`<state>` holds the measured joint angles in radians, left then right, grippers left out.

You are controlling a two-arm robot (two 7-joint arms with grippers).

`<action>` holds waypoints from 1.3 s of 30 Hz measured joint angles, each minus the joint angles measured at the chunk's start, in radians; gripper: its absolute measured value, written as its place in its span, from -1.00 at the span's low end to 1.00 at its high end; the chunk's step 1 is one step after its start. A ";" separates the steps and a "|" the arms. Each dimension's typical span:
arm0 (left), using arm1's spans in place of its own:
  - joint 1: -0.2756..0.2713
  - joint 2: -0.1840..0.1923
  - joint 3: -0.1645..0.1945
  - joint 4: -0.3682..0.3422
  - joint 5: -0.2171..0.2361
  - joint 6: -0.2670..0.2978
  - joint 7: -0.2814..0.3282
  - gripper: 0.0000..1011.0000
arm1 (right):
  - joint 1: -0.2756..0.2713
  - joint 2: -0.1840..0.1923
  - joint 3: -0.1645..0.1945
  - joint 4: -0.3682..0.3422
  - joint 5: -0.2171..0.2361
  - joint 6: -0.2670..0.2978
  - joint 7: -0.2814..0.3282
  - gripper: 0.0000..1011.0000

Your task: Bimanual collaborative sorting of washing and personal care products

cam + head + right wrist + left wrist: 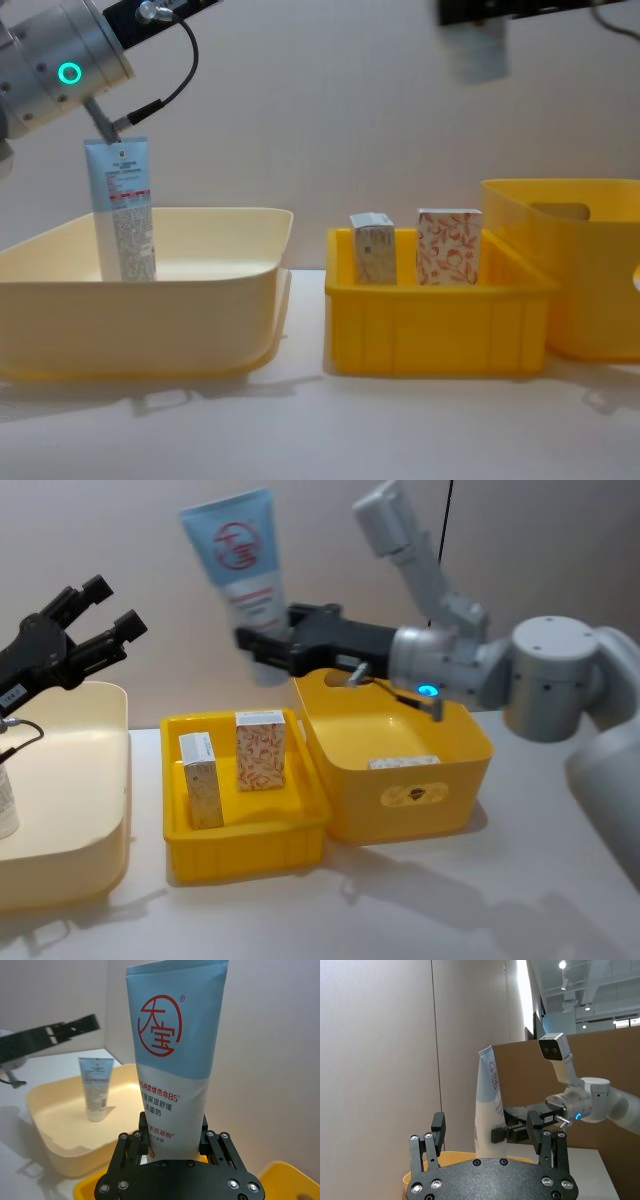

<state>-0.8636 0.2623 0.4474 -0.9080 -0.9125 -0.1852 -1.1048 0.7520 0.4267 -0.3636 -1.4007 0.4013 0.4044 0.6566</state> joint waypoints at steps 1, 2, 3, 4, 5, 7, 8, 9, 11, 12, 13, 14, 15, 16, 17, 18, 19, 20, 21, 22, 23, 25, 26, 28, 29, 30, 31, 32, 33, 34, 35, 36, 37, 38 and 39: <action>0.000 0.000 0.000 0.000 0.000 0.000 0.000 0.98 | -0.004 0.009 0.007 -0.006 0.000 0.002 -0.004 0.03; 0.000 0.000 0.000 0.000 0.000 0.000 0.000 0.98 | -0.008 0.016 0.013 -0.010 0.001 0.005 -0.008 0.03; 0.000 0.000 0.000 0.000 0.000 0.000 0.000 0.98 | -0.015 0.028 0.024 -0.019 0.003 0.009 -0.017 0.03; 0.000 0.000 0.000 0.000 0.000 0.000 0.000 0.98 | -0.024 0.042 0.037 -0.030 0.004 0.014 -0.029 0.03; 0.000 0.000 0.000 0.000 0.000 0.000 0.000 0.98 | -0.029 0.048 0.043 -0.035 0.004 0.017 -0.035 0.03; 0.000 0.000 0.000 0.000 0.000 0.000 0.000 0.98 | -0.038 0.059 0.052 -0.043 0.005 0.023 -0.048 0.03; 0.000 0.000 0.000 0.000 0.000 0.000 0.000 0.98 | -0.046 0.069 0.061 -0.051 0.005 0.028 -0.060 0.03; 0.000 0.000 0.000 0.000 0.000 0.000 0.000 0.98 | -0.050 0.074 0.066 -0.055 0.005 0.031 -0.067 0.03; 0.000 0.000 0.000 0.000 0.000 0.000 0.000 0.98 | -0.061 0.084 0.077 -0.065 0.004 0.036 -0.081 0.03; 0.000 0.000 0.000 0.000 0.000 0.000 0.000 0.98 | -0.071 0.092 0.085 -0.073 0.003 0.042 -0.097 0.03; 0.000 0.000 0.000 0.000 0.000 0.000 0.000 0.98 | -0.075 0.096 0.088 -0.077 0.002 0.044 -0.102 0.03; 0.000 0.000 0.000 0.000 0.000 0.000 0.000 0.98 | -0.079 0.099 0.091 -0.081 0.000 0.047 -0.112 0.03; 0.000 0.000 0.000 0.000 0.000 0.000 0.000 0.98 | -0.089 0.106 0.099 -0.088 -0.003 0.051 -0.128 0.03; 0.000 0.000 0.000 0.000 0.000 0.000 0.000 0.98 | -0.094 0.109 0.103 -0.092 -0.006 0.054 -0.139 0.03; 0.000 0.000 0.000 0.000 0.000 0.000 0.000 0.98 | -0.100 0.112 0.107 -0.095 -0.008 0.056 -0.148 0.03; 0.000 0.000 0.000 0.000 0.000 0.000 0.000 0.98 | -0.109 0.116 0.112 -0.101 -0.012 0.060 -0.165 0.03; 0.000 0.000 0.000 0.000 0.000 0.000 0.000 0.98 | -0.109 0.116 0.112 -0.101 -0.012 0.060 -0.165 0.03; 0.000 0.000 0.000 0.000 0.000 0.000 0.000 0.98 | -0.116 0.119 0.117 -0.106 -0.018 0.063 -0.184 0.03; 0.000 0.000 0.000 0.000 0.000 0.000 0.000 0.98 | -0.126 0.122 0.122 -0.111 -0.026 0.068 -0.205 0.03; 0.000 0.000 0.000 0.000 0.000 0.000 0.000 0.98 | -0.130 0.122 0.124 -0.112 -0.029 0.070 -0.213 0.03; 0.000 0.000 0.000 0.000 0.000 0.000 0.000 0.98 | -0.134 0.123 0.126 -0.113 -0.031 0.071 -0.222 0.03; 0.000 0.000 0.000 0.000 0.000 0.000 0.000 0.98 | -0.145 0.124 0.131 -0.116 -0.044 0.077 -0.253 0.03; 0.000 0.000 0.000 0.000 0.000 0.000 0.000 0.98 | -0.148 0.124 0.133 -0.116 -0.047 0.078 -0.262 0.03; 0.000 0.000 0.000 0.000 0.000 0.000 0.000 0.98 | -0.154 0.124 0.135 -0.116 -0.057 0.080 -0.284 0.03; 0.000 0.000 0.000 0.000 0.000 0.000 0.000 0.98 | -0.159 0.123 0.138 -0.115 -0.065 0.083 -0.301 0.03; 0.000 0.000 0.000 0.000 0.000 0.000 0.000 0.99 | -0.161 0.122 0.139 -0.113 -0.070 0.084 -0.310 0.03; 0.000 0.000 0.000 0.000 0.000 0.000 0.000 0.98 | -0.165 0.119 0.141 -0.107 -0.080 0.085 -0.332 0.03; 0.000 0.000 0.000 0.000 0.000 0.000 0.000 0.98 | -0.167 0.118 0.142 -0.104 -0.083 0.086 -0.338 0.03; 0.000 0.000 0.000 0.000 0.000 0.000 0.000 0.98 | -0.167 0.116 0.142 -0.100 -0.088 0.086 -0.347 0.03; 0.000 0.000 0.000 0.000 0.000 0.000 0.000 0.98 | -0.168 0.111 0.142 -0.090 -0.099 0.086 -0.368 0.03; 0.000 0.000 0.000 0.000 0.000 0.000 0.000 0.98 | -0.168 0.108 0.142 -0.082 -0.104 0.086 -0.377 0.03; 0.000 0.000 0.000 0.000 0.000 0.000 0.000 0.98 | -0.166 0.102 0.141 -0.068 -0.114 0.086 -0.394 0.03; 0.000 0.000 0.000 0.000 0.000 0.000 0.000 0.98 | -0.164 0.098 0.140 -0.060 -0.121 0.087 -0.406 0.03; 0.000 0.000 0.000 0.000 0.000 0.000 0.000 0.98 | -0.162 0.095 0.139 -0.052 -0.126 0.086 -0.414 0.03; 0.000 0.000 0.000 0.000 0.000 0.000 0.000 0.99 | -0.157 0.087 0.136 -0.035 -0.135 0.086 -0.428 0.03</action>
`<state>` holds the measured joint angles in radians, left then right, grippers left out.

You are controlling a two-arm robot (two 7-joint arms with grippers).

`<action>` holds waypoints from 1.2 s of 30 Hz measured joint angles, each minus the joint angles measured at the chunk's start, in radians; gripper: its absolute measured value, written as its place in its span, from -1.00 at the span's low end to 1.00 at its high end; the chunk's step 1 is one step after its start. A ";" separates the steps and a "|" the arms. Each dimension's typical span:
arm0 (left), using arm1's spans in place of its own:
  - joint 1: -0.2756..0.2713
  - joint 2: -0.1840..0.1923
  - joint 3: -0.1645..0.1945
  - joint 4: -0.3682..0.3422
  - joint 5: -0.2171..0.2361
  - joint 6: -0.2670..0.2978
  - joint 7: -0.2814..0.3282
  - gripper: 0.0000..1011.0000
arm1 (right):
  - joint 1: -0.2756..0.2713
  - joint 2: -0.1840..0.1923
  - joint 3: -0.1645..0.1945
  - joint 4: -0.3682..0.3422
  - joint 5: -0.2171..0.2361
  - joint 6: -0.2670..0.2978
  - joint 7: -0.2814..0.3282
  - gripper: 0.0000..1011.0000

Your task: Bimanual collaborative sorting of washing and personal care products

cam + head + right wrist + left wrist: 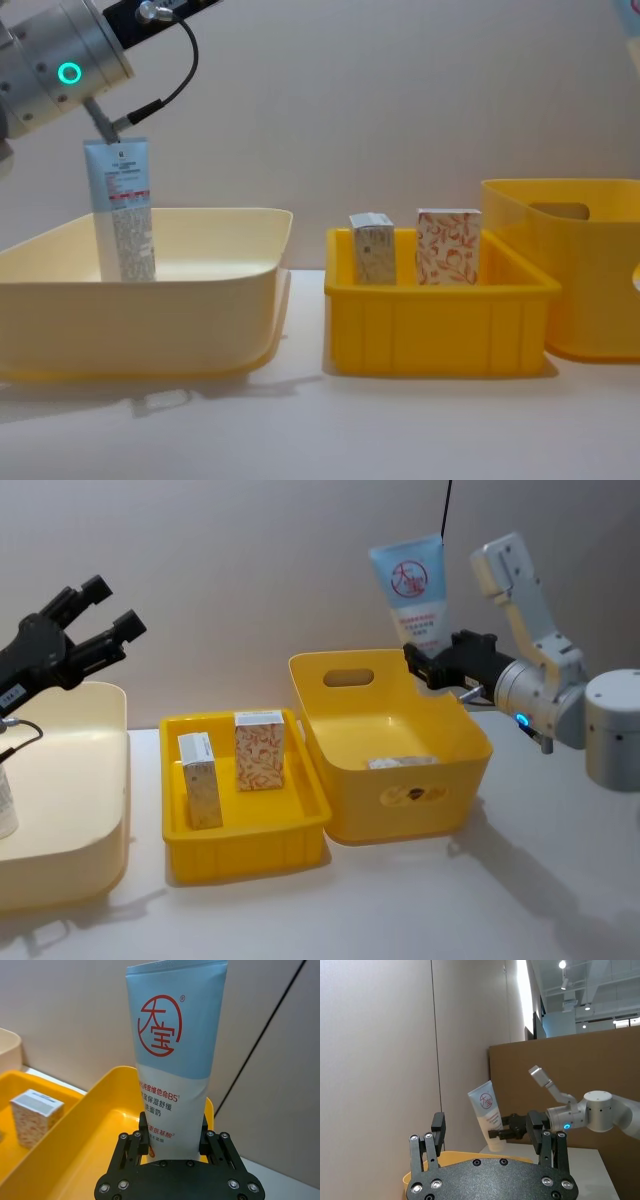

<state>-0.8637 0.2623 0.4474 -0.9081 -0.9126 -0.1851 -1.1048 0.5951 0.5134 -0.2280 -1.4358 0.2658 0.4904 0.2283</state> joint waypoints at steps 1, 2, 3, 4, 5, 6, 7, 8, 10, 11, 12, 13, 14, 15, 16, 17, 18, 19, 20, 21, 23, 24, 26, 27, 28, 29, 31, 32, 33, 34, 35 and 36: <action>0.000 0.000 0.000 0.000 0.000 0.000 0.000 0.98 | 0.003 -0.003 -0.001 0.008 -0.004 0.000 -0.006 0.03; 0.000 0.000 0.000 0.000 0.000 0.000 0.000 0.98 | 0.005 -0.006 -0.003 0.016 -0.009 -0.001 -0.014 0.03; 0.000 0.000 0.000 0.000 0.000 0.000 0.000 0.98 | 0.008 -0.009 -0.004 0.024 -0.013 -0.002 -0.018 0.03; 0.000 0.000 0.000 0.000 0.000 0.000 0.000 0.98 | 0.014 -0.015 -0.008 0.040 -0.019 -0.005 -0.025 0.03; 0.000 0.000 0.000 0.000 0.000 0.000 0.000 0.98 | 0.017 -0.018 -0.009 0.048 -0.023 -0.008 -0.029 0.03; 0.000 0.000 0.000 0.000 0.000 0.000 0.000 0.98 | 0.019 -0.020 -0.011 0.056 -0.026 -0.010 -0.031 0.03; 0.000 0.000 0.000 0.000 0.000 0.000 0.000 0.98 | 0.023 -0.024 -0.013 0.066 -0.029 -0.012 -0.033 0.03; 0.000 0.000 0.000 0.000 0.000 0.000 0.000 0.98 | 0.029 -0.029 -0.016 0.080 -0.035 -0.017 -0.037 0.07; 0.000 0.000 0.000 0.000 0.000 0.000 0.000 0.98 | 0.034 -0.033 -0.019 0.092 -0.040 -0.020 -0.040 0.13; 0.000 0.000 0.000 0.000 0.000 0.000 0.000 0.99 | 0.038 -0.036 -0.022 0.104 -0.044 -0.024 -0.043 0.25; 0.000 0.000 0.000 0.000 0.000 0.000 0.000 0.98 | 0.041 -0.038 -0.023 0.109 -0.046 -0.025 -0.044 0.27; 0.000 0.000 0.000 0.000 0.000 0.000 0.000 0.98 | 0.044 -0.042 -0.025 0.118 -0.050 -0.028 -0.047 0.36; 0.000 0.000 0.000 0.000 0.000 0.000 0.000 0.98 | 0.046 -0.043 -0.026 0.123 -0.052 -0.029 -0.048 0.40; 0.000 0.000 0.000 0.000 0.000 0.000 0.000 0.98 | 0.047 -0.045 -0.027 0.127 -0.053 -0.030 -0.049 0.43; 0.000 0.000 0.000 0.000 0.000 0.000 0.000 0.98 | 0.049 -0.046 -0.029 0.131 -0.055 -0.031 -0.051 0.54; 0.000 0.000 0.000 0.000 0.000 0.000 0.000 0.98 | 0.052 -0.048 -0.030 0.139 -0.058 -0.033 -0.052 0.59; 0.000 0.000 0.000 0.000 0.000 0.000 0.000 0.98 | 0.053 -0.049 -0.031 0.142 -0.059 -0.033 -0.053 0.62; 0.000 0.000 0.000 0.000 0.000 0.000 0.000 0.99 | 0.054 -0.050 -0.031 0.144 -0.060 -0.034 -0.053 0.64; 0.000 0.000 0.000 0.000 0.000 0.000 0.000 0.98 | 0.055 -0.051 -0.032 0.147 -0.061 -0.035 -0.054 0.73; 0.000 0.000 0.000 0.000 0.000 0.000 0.000 0.98 | 0.056 -0.052 -0.033 0.150 -0.062 -0.036 -0.055 0.76; 0.000 0.000 0.000 0.000 0.000 0.000 0.000 0.98 | 0.060 -0.055 -0.035 0.159 -0.066 -0.038 -0.057 0.86; 0.000 0.000 0.000 0.000 0.000 0.000 0.000 0.98 | 0.061 -0.056 -0.035 0.161 -0.066 -0.039 -0.058 0.94; 0.000 0.000 0.000 0.000 0.000 0.000 0.000 0.98 | 0.062 -0.057 -0.036 0.165 -0.068 -0.040 -0.059 0.98; 0.000 0.000 0.000 0.000 0.000 0.000 0.000 0.98 | 0.063 -0.057 -0.037 0.166 -0.068 -0.040 -0.059 0.98; 0.000 0.000 0.000 0.000 0.000 0.000 0.000 0.98 | 0.064 -0.058 -0.037 0.170 -0.069 -0.040 -0.059 0.98; 0.000 0.000 0.000 0.000 0.000 0.000 0.000 0.98 | 0.064 -0.059 -0.037 0.171 -0.070 -0.041 -0.060 0.98; 0.000 0.000 0.000 0.000 0.000 0.000 0.000 0.98 | 0.066 -0.060 -0.038 0.175 -0.071 -0.041 -0.060 0.98; 0.000 0.000 0.000 0.000 0.000 0.000 0.000 0.98 | 0.066 -0.060 -0.039 0.176 -0.072 -0.042 -0.061 0.98; 0.000 0.000 0.000 0.000 0.000 0.000 0.000 0.98 | 0.067 -0.061 -0.039 0.178 -0.073 -0.042 -0.061 0.98; 0.000 0.000 0.000 0.000 0.000 0.000 0.000 0.98 | 0.067 -0.061 -0.039 0.179 -0.073 -0.043 -0.061 0.98; 0.000 0.000 0.000 0.000 0.000 0.000 0.000 0.99 | 0.068 -0.062 -0.040 0.180 -0.073 -0.043 -0.062 0.98; 0.000 0.000 0.000 0.000 0.000 0.000 0.000 0.98 | 0.069 -0.062 -0.040 0.181 -0.074 -0.044 -0.062 0.98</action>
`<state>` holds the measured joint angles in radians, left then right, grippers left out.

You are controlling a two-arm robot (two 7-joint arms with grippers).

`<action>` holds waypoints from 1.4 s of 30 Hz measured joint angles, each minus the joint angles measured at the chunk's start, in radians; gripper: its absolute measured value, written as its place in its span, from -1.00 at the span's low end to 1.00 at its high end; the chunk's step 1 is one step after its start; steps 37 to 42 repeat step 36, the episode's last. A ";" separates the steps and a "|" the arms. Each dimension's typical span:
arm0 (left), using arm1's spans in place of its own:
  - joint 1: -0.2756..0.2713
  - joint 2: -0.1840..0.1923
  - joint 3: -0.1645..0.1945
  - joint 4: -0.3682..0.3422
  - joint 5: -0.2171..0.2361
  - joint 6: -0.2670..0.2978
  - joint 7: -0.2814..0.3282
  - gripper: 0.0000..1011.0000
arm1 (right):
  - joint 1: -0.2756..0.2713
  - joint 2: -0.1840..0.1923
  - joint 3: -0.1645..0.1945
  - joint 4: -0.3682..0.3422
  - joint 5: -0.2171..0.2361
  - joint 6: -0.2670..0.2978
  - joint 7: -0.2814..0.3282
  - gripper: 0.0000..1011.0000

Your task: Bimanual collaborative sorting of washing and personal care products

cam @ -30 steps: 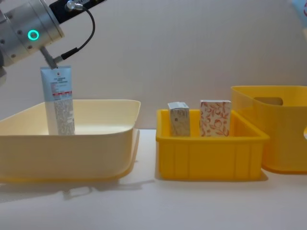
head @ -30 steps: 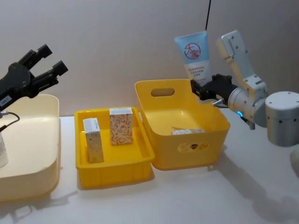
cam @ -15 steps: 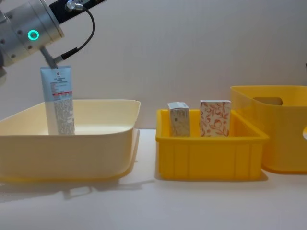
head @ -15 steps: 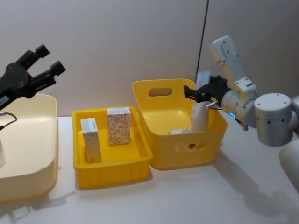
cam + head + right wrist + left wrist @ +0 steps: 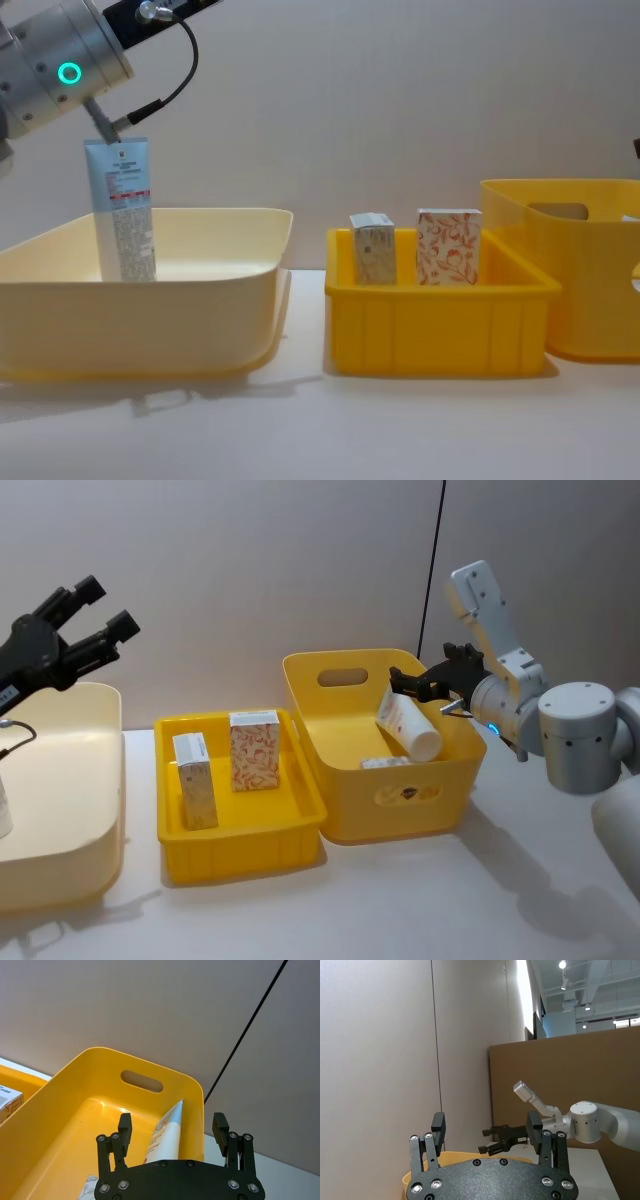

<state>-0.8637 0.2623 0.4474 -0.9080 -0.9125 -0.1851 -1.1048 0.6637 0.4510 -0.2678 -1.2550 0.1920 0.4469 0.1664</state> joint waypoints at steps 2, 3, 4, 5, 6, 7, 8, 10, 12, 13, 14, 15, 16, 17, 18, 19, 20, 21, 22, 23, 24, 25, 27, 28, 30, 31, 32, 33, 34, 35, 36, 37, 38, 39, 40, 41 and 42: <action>0.000 0.000 0.000 0.000 0.000 0.000 0.000 0.98 | 0.000 0.000 0.000 0.001 -0.001 0.000 0.000 0.98; 0.000 0.000 0.000 0.000 0.000 0.000 0.000 0.98 | 0.001 -0.001 0.000 0.002 -0.001 -0.001 0.000 0.98; 0.000 0.000 0.000 0.000 0.000 0.000 0.000 0.98 | 0.001 -0.001 0.000 0.003 -0.001 -0.001 -0.001 0.98; 0.000 0.000 0.000 0.000 0.000 0.000 0.000 0.98 | 0.001 -0.001 -0.001 0.003 -0.001 -0.001 -0.001 0.98; 0.000 0.000 0.000 0.000 0.000 0.000 0.000 0.98 | 0.001 -0.001 -0.001 0.004 -0.002 -0.001 -0.001 0.98; 0.000 0.000 0.000 0.000 0.000 0.000 0.000 0.98 | 0.002 -0.002 -0.001 0.005 -0.002 -0.001 -0.001 0.98; 0.000 0.000 0.000 0.000 0.000 0.000 0.000 0.98 | 0.002 -0.002 -0.001 0.005 -0.002 -0.001 -0.001 0.98; 0.000 0.000 0.000 0.000 0.000 0.000 0.000 0.99 | 0.002 -0.002 -0.001 0.006 -0.002 -0.001 -0.002 0.98; 0.000 0.000 0.000 0.000 0.000 0.000 0.000 0.98 | 0.002 -0.002 -0.001 0.007 -0.002 -0.002 -0.002 0.98; 0.000 0.000 0.000 0.000 0.000 0.000 0.000 0.98 | 0.002 -0.002 -0.001 0.007 -0.003 -0.002 -0.002 0.98; 0.000 0.000 0.000 0.000 0.000 0.000 0.000 0.98 | 0.002 -0.002 -0.001 0.007 -0.003 -0.002 -0.002 0.98; 0.000 0.000 0.000 0.000 0.000 0.000 0.000 0.98 | 0.002 -0.002 -0.002 0.008 -0.003 -0.002 -0.002 0.98; 0.000 0.000 0.000 0.000 0.000 0.000 0.000 0.98 | 0.003 -0.003 -0.002 0.008 -0.003 -0.002 -0.003 0.98; 0.000 0.000 0.000 0.000 0.000 0.000 0.000 0.99 | 0.003 -0.003 -0.002 0.008 -0.003 -0.002 -0.003 0.98; 0.000 0.000 0.000 0.000 0.000 0.000 0.000 0.99 | 0.003 -0.003 -0.002 0.009 -0.003 -0.003 -0.003 0.98; 0.000 0.000 0.000 0.000 0.000 0.000 0.000 0.98 | 0.003 -0.003 -0.002 0.009 -0.003 -0.003 -0.003 0.98; 0.000 0.000 0.000 0.000 0.000 0.000 0.000 0.98 | 0.003 -0.003 -0.002 0.009 -0.003 -0.003 -0.003 0.98; 0.000 0.000 0.000 0.000 0.000 0.000 0.000 0.98 | 0.003 -0.003 -0.002 0.009 -0.003 -0.003 -0.003 0.98; 0.000 0.000 0.000 0.000 0.000 0.000 0.000 0.98 | 0.003 -0.003 -0.002 0.009 -0.003 -0.003 -0.003 0.98; 0.000 0.000 0.000 0.000 0.000 0.000 0.000 0.98 | 0.003 -0.003 -0.002 0.009 -0.003 -0.003 -0.003 0.98; 0.000 0.000 0.000 0.000 0.000 0.000 0.000 0.98 | 0.003 -0.003 -0.002 0.010 -0.004 -0.003 -0.003 0.98; 0.000 0.000 0.000 0.000 0.000 0.000 0.000 0.98 | 0.003 -0.003 -0.002 0.010 -0.004 -0.003 -0.003 0.98; 0.000 0.000 0.000 0.000 0.000 0.000 0.000 0.98 | 0.004 -0.003 -0.002 0.010 -0.004 -0.003 -0.003 0.98; 0.000 0.000 0.000 0.000 0.000 0.000 0.000 0.98 | 0.004 -0.003 -0.002 0.010 -0.004 -0.003 -0.003 0.98; 0.000 0.000 0.000 0.000 0.000 0.000 0.000 0.98 | 0.004 -0.003 -0.002 0.010 -0.004 -0.003 -0.003 0.98; 0.000 0.000 0.000 0.000 0.000 0.000 0.000 0.98 | 0.004 -0.003 -0.002 0.010 -0.004 -0.003 -0.003 0.98; 0.000 0.000 0.000 0.000 0.000 0.000 0.000 0.98 | 0.004 -0.003 -0.002 0.010 -0.004 -0.003 -0.003 0.98; 0.000 0.000 0.000 0.000 0.000 0.000 0.000 0.99 | 0.004 -0.003 -0.002 0.010 -0.004 -0.003 -0.003 0.98; 0.000 0.000 0.000 0.000 0.000 0.000 0.000 0.98 | 0.004 -0.003 -0.002 0.010 -0.004 -0.003 -0.003 0.98; 0.000 0.000 0.000 0.000 0.000 0.000 0.000 0.98 | 0.004 -0.003 -0.002 0.011 -0.004 -0.003 -0.003 0.98; 0.000 0.000 0.000 0.000 0.000 0.000 0.000 0.98 | 0.004 -0.003 -0.002 0.011 -0.004 -0.003 -0.003 0.98; 0.000 0.000 0.000 0.000 0.000 0.000 0.000 0.98 | 0.004 -0.003 -0.002 0.011 -0.004 -0.003 -0.003 0.98; 0.000 0.000 0.000 0.000 0.000 0.000 0.000 0.98 | 0.004 -0.003 -0.002 0.011 -0.004 -0.003 -0.003 0.98; 0.000 0.000 0.000 0.000 0.000 0.000 0.000 0.98 | 0.004 -0.003 -0.002 0.011 -0.004 -0.003 -0.003 0.98; 0.000 0.000 0.000 0.000 0.000 0.000 0.000 0.98 | 0.004 -0.003 -0.002 0.011 -0.004 -0.003 -0.003 0.98; 0.000 0.000 0.000 0.000 0.000 0.000 0.000 0.98 | 0.004 -0.003 -0.002 0.011 -0.004 -0.003 -0.003 0.98; 0.000 0.000 0.000 0.000 0.000 0.000 0.000 0.98 | 0.004 -0.003 -0.002 0.011 -0.004 -0.003 -0.003 0.98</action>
